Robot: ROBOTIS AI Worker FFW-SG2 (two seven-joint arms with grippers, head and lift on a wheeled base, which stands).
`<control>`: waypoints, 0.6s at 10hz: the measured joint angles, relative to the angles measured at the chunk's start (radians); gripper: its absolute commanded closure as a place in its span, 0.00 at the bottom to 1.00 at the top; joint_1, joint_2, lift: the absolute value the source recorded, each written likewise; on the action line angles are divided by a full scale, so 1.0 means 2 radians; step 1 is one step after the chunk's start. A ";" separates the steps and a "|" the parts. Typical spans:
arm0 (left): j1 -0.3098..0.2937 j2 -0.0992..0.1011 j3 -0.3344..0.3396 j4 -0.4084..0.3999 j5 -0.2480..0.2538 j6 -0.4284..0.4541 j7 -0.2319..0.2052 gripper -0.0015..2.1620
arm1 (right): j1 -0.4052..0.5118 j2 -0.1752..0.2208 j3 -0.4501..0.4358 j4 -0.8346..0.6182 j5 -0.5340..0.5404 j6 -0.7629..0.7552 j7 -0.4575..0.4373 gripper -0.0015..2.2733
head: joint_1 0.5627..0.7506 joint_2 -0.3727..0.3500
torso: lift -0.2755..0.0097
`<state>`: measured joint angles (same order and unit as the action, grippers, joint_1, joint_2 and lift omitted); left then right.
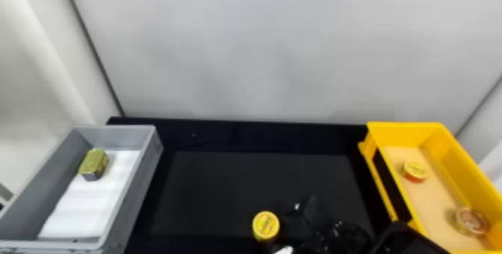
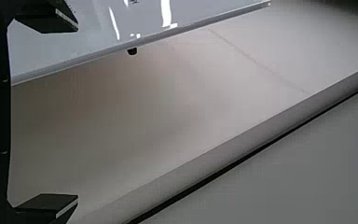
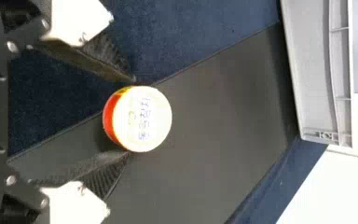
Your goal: Pick up the round yellow can and place it in the yellow rectangular box
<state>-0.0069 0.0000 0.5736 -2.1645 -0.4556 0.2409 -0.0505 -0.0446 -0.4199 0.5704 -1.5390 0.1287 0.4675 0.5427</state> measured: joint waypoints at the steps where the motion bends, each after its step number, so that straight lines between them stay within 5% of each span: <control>1: 0.001 0.000 0.001 -0.001 0.000 0.000 0.000 0.00 | 0.000 0.000 0.000 0.000 0.000 -0.001 -0.001 0.22 | 0.66 0.53 | 0.77; 6: 0.003 0.000 0.006 -0.002 0.000 0.000 -0.001 0.01 | 0.001 0.000 -0.001 -0.004 -0.002 -0.003 -0.006 0.28 | 0.66 0.53 | 0.77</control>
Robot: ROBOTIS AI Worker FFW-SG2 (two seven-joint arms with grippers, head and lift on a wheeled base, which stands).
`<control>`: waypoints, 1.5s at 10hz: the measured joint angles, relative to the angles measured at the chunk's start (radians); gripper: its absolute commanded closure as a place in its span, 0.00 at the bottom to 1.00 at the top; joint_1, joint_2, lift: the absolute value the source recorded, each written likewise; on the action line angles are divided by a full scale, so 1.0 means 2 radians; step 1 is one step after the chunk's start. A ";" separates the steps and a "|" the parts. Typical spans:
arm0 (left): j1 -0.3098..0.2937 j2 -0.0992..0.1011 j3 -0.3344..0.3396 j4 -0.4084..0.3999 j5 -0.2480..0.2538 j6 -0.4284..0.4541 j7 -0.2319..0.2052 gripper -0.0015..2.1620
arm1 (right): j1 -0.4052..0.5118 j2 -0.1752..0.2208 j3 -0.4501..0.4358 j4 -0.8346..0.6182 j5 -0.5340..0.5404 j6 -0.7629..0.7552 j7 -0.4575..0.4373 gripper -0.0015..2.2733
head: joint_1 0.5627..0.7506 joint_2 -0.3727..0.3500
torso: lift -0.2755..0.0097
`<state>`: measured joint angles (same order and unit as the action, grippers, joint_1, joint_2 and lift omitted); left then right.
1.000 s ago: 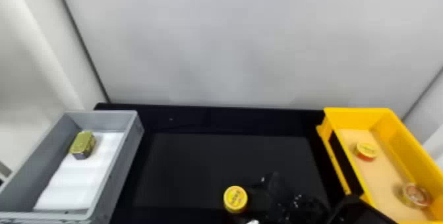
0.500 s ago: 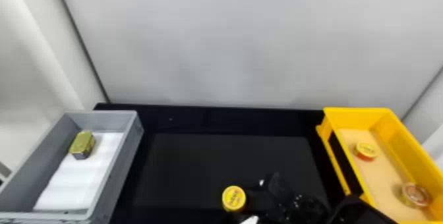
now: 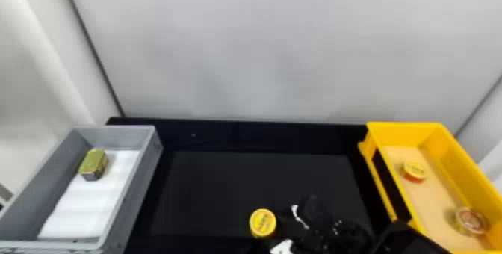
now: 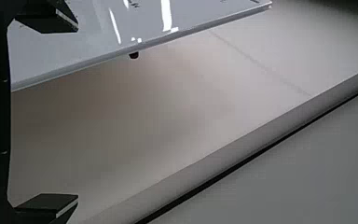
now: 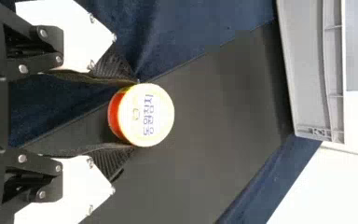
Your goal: Pick up the round yellow can and place it in the yellow rectangular box
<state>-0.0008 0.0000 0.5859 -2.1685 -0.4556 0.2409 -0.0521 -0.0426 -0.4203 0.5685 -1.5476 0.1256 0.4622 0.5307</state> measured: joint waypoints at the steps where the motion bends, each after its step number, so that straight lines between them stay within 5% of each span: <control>1: 0.000 0.000 0.001 0.000 0.000 0.000 0.000 0.01 | 0.000 0.000 -0.001 -0.003 -0.001 0.001 0.000 0.28 | 0.66 0.53 | 0.77; 8: 0.000 0.000 0.005 0.000 0.001 0.000 0.000 0.01 | -0.002 -0.007 -0.041 -0.111 -0.006 0.030 -0.009 0.28 | 0.66 0.53 | 0.77; 15: 0.003 0.000 0.013 -0.005 -0.006 0.000 0.000 0.01 | -0.004 -0.001 -0.117 -0.263 0.053 0.125 -0.086 0.28 | 0.66 0.53 | 0.77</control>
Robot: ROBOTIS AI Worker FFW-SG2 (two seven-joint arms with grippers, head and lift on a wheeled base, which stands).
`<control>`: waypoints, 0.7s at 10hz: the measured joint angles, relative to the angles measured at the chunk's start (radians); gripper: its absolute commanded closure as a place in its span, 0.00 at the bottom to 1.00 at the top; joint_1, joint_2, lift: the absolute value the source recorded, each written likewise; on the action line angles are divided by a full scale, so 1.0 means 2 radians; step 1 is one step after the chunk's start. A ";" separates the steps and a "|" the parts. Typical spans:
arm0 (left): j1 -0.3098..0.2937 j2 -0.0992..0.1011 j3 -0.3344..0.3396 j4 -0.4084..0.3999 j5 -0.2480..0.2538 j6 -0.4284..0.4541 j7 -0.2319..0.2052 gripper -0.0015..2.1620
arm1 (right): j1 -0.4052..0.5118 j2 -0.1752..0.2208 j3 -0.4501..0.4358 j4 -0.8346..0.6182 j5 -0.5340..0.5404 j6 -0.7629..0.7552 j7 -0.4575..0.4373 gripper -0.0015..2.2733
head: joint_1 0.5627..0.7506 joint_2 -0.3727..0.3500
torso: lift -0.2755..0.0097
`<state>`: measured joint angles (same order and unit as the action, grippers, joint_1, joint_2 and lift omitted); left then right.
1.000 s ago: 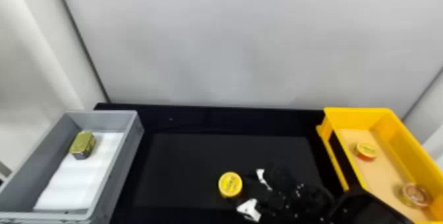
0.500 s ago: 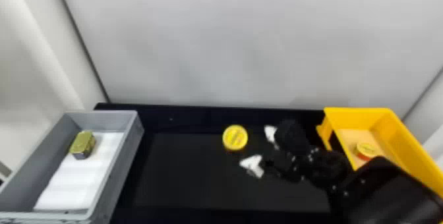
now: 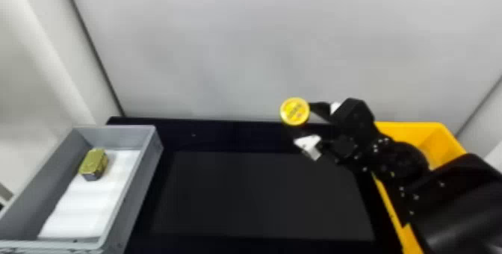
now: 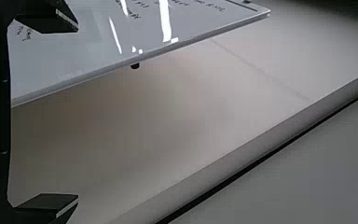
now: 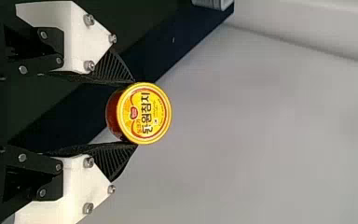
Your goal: Pick up the round yellow can and place it in the yellow rectangular box
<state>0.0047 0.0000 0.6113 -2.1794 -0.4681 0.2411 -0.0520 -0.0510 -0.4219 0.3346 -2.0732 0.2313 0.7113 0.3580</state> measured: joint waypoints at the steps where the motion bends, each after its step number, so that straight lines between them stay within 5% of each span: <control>1: 0.001 0.000 0.003 -0.001 0.000 0.000 0.000 0.01 | 0.002 0.000 -0.011 -0.015 0.013 0.011 -0.008 0.28 | 0.66 0.53 | 0.77; 7: 0.003 0.000 0.011 -0.005 0.000 0.001 0.000 0.01 | 0.016 0.004 -0.097 -0.083 0.109 0.058 -0.023 0.28 | 0.66 0.53 | 0.77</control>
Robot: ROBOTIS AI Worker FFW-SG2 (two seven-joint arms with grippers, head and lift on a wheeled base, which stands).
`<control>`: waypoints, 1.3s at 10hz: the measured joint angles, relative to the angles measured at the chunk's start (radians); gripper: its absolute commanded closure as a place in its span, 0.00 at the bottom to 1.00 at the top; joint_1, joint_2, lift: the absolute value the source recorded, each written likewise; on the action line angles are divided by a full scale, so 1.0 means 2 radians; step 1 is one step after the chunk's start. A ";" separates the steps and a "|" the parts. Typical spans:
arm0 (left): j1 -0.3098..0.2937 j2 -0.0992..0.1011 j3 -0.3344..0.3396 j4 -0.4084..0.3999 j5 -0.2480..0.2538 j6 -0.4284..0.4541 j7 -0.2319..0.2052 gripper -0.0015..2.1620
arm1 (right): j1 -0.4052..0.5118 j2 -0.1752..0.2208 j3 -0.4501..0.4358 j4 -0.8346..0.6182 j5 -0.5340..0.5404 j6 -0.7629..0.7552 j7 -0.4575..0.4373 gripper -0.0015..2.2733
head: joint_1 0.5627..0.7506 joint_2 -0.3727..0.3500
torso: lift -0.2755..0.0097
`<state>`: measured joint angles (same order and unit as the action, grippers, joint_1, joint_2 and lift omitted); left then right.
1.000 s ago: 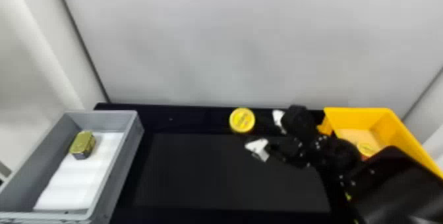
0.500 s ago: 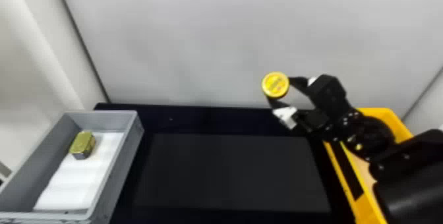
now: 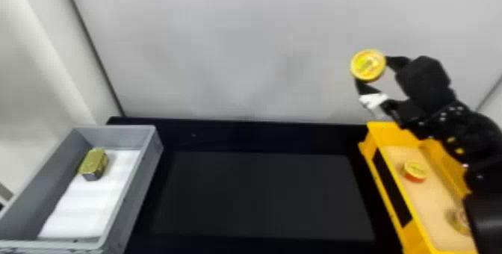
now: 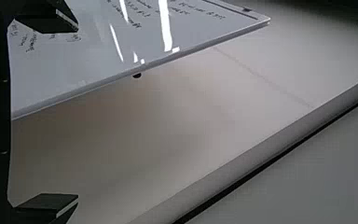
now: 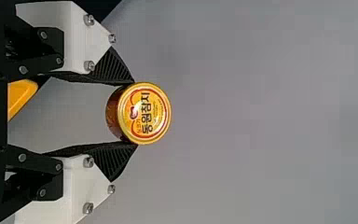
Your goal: Pick up the round yellow can and place it in the yellow rectangular box
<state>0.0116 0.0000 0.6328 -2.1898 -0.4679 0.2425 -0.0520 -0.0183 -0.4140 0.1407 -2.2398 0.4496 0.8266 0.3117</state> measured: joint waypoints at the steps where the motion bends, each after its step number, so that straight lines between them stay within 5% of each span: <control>1: 0.001 0.000 0.002 -0.001 0.000 0.000 0.000 0.01 | 0.011 0.001 -0.023 -0.005 0.015 0.002 -0.001 0.28 | 0.66 0.53 | 0.77; 7: 0.007 0.000 0.009 -0.008 0.000 0.002 0.000 0.01 | 0.091 0.008 -0.162 -0.015 0.042 -0.003 0.002 0.29 | 0.66 0.53 | 0.77; 13: 0.013 0.000 0.018 -0.017 0.000 0.003 0.000 0.01 | 0.131 0.075 -0.251 0.056 -0.034 -0.044 -0.023 0.29 | 0.66 0.53 | 0.77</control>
<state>0.0369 0.0000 0.6688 -2.2243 -0.4679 0.2477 -0.0520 0.2435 -0.2636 -0.3605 -2.1275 0.3808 0.7384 0.2658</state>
